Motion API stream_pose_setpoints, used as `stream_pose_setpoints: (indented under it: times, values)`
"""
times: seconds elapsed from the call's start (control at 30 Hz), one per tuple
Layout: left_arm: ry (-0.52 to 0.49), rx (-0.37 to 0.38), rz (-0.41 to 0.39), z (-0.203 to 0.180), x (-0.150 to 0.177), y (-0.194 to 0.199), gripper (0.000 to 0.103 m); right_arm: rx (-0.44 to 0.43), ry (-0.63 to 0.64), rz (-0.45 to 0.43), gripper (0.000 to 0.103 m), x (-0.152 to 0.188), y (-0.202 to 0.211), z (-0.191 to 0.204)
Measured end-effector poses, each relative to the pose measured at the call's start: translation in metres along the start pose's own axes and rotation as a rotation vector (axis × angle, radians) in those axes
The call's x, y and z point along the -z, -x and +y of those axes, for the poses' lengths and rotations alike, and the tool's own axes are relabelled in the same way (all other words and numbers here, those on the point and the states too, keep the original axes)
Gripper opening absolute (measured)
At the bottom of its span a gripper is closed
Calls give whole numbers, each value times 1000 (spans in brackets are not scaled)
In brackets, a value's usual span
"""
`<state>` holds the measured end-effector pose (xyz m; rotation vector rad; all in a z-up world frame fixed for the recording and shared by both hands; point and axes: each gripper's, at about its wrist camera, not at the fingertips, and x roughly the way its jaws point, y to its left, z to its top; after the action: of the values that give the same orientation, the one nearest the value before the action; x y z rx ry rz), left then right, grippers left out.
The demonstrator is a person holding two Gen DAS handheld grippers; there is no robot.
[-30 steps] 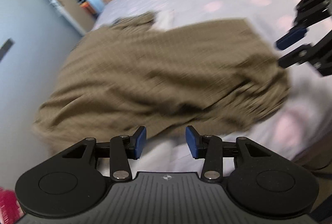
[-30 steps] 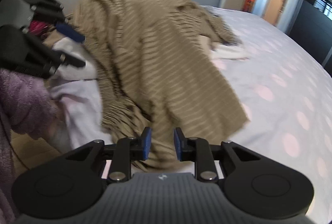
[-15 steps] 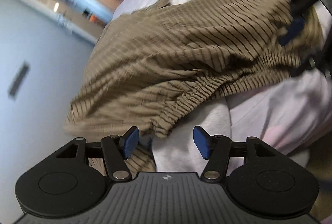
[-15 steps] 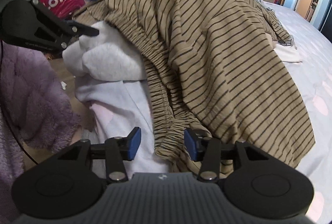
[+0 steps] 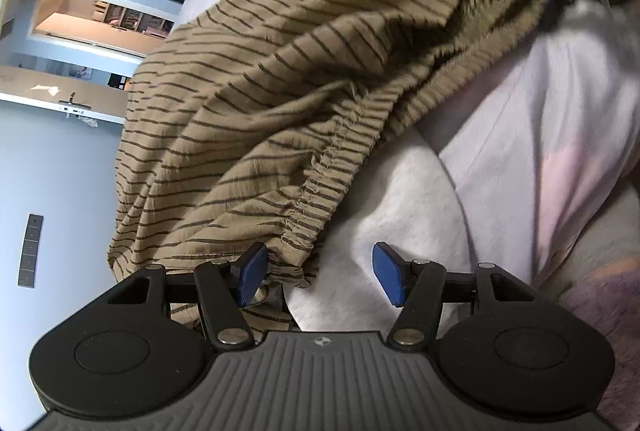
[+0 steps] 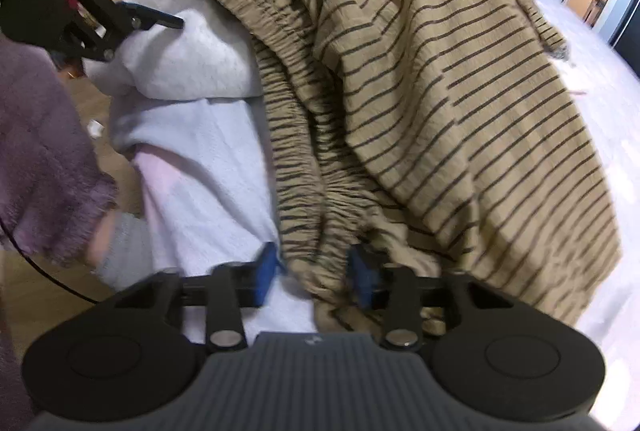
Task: Fold clothes
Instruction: 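Grasp the elastic waistband with the right gripper while the left gripper grasps it too, then lift the waistband with both grippers, spreading it between them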
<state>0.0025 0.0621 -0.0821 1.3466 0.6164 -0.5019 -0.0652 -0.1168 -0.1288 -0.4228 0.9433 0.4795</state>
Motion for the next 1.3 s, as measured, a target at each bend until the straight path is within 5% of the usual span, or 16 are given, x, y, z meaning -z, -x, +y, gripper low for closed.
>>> stream_pose_setpoints:
  times: [0.03,0.13,0.27,0.33,0.63,0.97,1.3]
  values:
    - [4,2,5,0,1,-1,56,20,-3,8,10,0,3,-2]
    - [24,4,4,2,-1,-1,51,57,-37,9,10,2,19,-19]
    - [101,12,-25,13,-14,10,4,126,-73,2,10,6,51,-41]
    - [145,29,-64,21,-24,22,0,167,-97,-4,10,9,67,-52]
    - [195,50,-267,58,-93,94,0,407,-246,-72,9,34,156,-106]
    - [-10,193,-455,-8,-150,119,5,651,-390,44,9,110,208,-166]
    - [-191,383,-534,-95,-185,92,14,605,-495,83,10,157,180,-209]
